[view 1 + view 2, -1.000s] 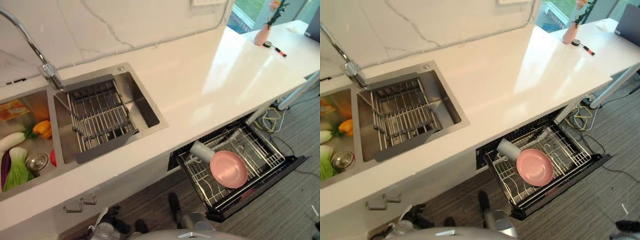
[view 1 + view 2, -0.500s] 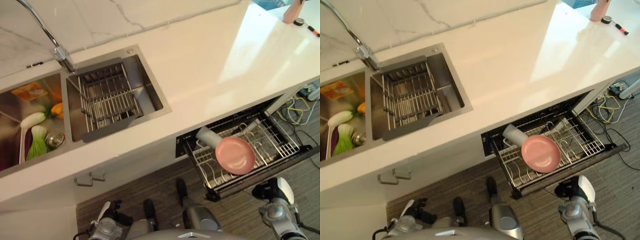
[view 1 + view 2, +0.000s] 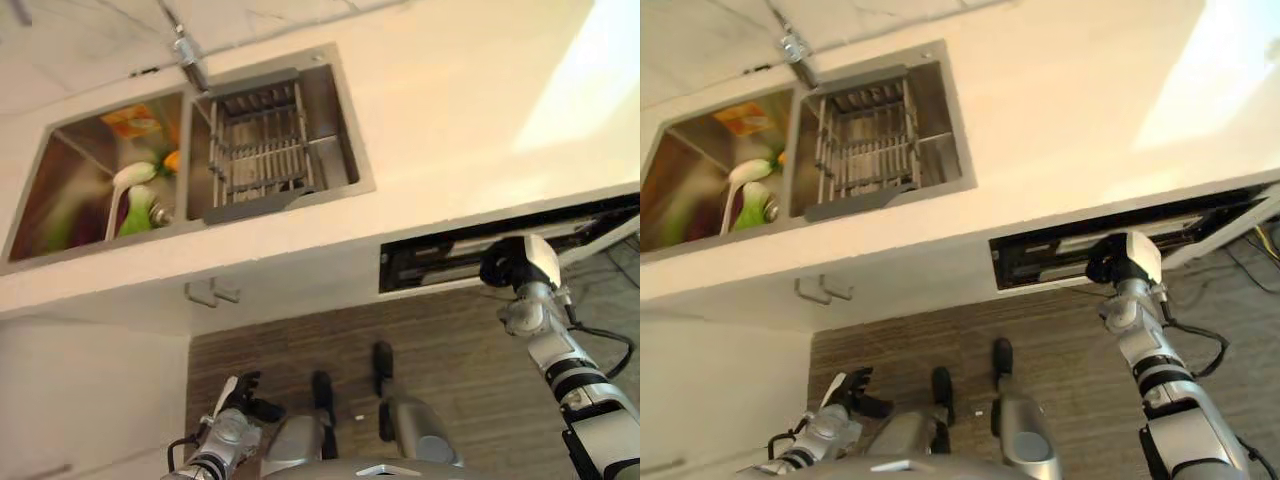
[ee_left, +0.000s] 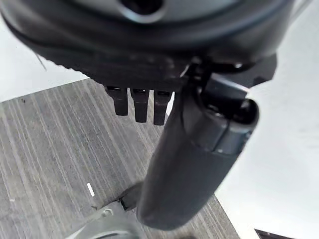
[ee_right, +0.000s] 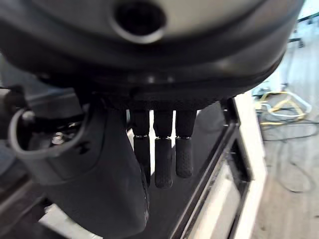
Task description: Place the dishes in the dishwasher.
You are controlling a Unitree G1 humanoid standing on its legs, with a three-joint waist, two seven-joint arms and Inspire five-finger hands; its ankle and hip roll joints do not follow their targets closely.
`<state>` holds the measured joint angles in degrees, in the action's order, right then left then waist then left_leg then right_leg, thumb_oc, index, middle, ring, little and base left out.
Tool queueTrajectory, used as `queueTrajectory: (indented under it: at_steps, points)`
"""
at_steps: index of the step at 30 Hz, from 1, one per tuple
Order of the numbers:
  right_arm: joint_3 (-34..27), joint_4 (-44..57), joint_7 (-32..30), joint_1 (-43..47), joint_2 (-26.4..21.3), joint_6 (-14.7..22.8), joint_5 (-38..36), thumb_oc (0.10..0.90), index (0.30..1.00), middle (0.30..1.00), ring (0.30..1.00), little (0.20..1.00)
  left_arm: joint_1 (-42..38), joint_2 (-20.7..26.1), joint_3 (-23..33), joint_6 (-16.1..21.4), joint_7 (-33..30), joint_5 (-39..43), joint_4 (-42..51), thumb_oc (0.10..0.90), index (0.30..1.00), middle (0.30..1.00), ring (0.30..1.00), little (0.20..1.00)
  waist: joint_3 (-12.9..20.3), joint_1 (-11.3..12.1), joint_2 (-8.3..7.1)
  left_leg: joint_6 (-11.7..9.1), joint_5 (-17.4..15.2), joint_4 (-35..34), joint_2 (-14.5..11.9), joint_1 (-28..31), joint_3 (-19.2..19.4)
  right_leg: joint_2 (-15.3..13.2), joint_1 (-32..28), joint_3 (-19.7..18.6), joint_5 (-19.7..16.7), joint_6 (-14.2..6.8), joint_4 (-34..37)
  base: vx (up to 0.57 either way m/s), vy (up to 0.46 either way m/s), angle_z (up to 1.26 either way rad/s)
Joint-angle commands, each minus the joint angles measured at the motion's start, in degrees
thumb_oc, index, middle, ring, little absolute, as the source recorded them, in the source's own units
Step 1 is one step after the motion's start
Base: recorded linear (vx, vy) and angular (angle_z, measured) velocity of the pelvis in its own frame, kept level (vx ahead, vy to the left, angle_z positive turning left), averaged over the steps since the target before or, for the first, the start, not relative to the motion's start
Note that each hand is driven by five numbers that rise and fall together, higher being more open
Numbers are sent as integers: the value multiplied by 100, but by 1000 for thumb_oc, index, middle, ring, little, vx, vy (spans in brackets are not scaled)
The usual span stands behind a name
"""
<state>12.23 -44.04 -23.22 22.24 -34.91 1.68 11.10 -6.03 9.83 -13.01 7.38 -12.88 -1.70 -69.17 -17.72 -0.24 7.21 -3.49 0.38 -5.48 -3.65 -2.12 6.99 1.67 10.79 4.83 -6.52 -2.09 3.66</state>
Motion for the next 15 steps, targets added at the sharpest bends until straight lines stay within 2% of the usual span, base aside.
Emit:
queueTrajectory:
  at_steps: [1, 2, 5, 6, 8, 9, 11, 15]
  points:
    - [-840, 140, -684, 232, 53, 519, -605, 800, 900, 900, 900, 900, 139, 208, -56, 27, -144, 186, -101, 800, 900, 900, 900, 900, 391, 213, -295, 39, -91, 375, 278, 104, -88, -726, -571, -264, 583, -481, -487, 88, -37, 71]
    - [-855, 153, -683, 207, 57, 519, -606, 800, 900, 900, 900, 900, 146, 216, -69, 28, -143, 188, -100, 800, 900, 900, 900, 900, 397, 212, -300, 38, -91, 374, 280, 107, -99, -729, -581, -252, 586, -481, -483, 63, -21, 57]
    - [-1657, -509, -652, -680, 765, 936, -1860, 800, 900, 900, 900, 900, 173, 172, 277, -31, -146, 343, -250, 800, 900, 900, 900, 900, 480, 133, -378, 37, -92, 292, 272, 198, -210, -715, -727, -133, 650, -461, -439, 66, -26, 68]
    - [-1659, -518, -642, -690, 768, 950, -1872, 800, 900, 900, 900, 900, 180, 180, 269, -29, -145, 344, -251, 800, 900, 900, 900, 900, 483, 131, -385, 37, -92, 287, 275, 207, -218, -717, -740, -125, 654, -461, -434, 48, -21, 104]
    - [-1841, -1107, -376, -1053, 1080, 1023, -2468, 800, 900, 900, 900, 900, 191, 167, 368, -79, -160, 333, -366, 800, 900, 900, 900, 900, 534, 81, -455, 27, -90, 246, 269, 249, -251, -696, -823, -64, 677, -446, -399, 66, -33, 35]
    - [-1880, -1692, -42, -1457, 1396, 972, -2858, 800, 900, 900, 900, 900, 194, 170, 482, -114, -74, 424, -452, 800, 900, 900, 900, 900, 597, 16, -513, 21, -87, 191, 264, 315, -305, -665, -905, -39, 695, -438, -367, 71, -23, -17]
    - [-1871, -1940, 118, -1605, 1483, 903, -2941, 800, 900, 900, 900, 900, 217, 182, 530, -115, -44, 452, -481, 800, 900, 900, 900, 900, 630, -9, -540, 21, -88, 170, 258, 341, -318, -661, -943, -13, 706, -430, -350, 55, -13, 10]
    - [-1454, -2880, 596, -2170, 1777, 507, -2458, 800, 900, 900, 900, 900, 282, 224, 595, -107, 237, 544, -542, 800, 900, 900, 900, 900, 807, -82, -681, 12, -114, 107, 222, 468, -329, -615, -1096, 6, 683, -419, -232, 73, -22, 3]
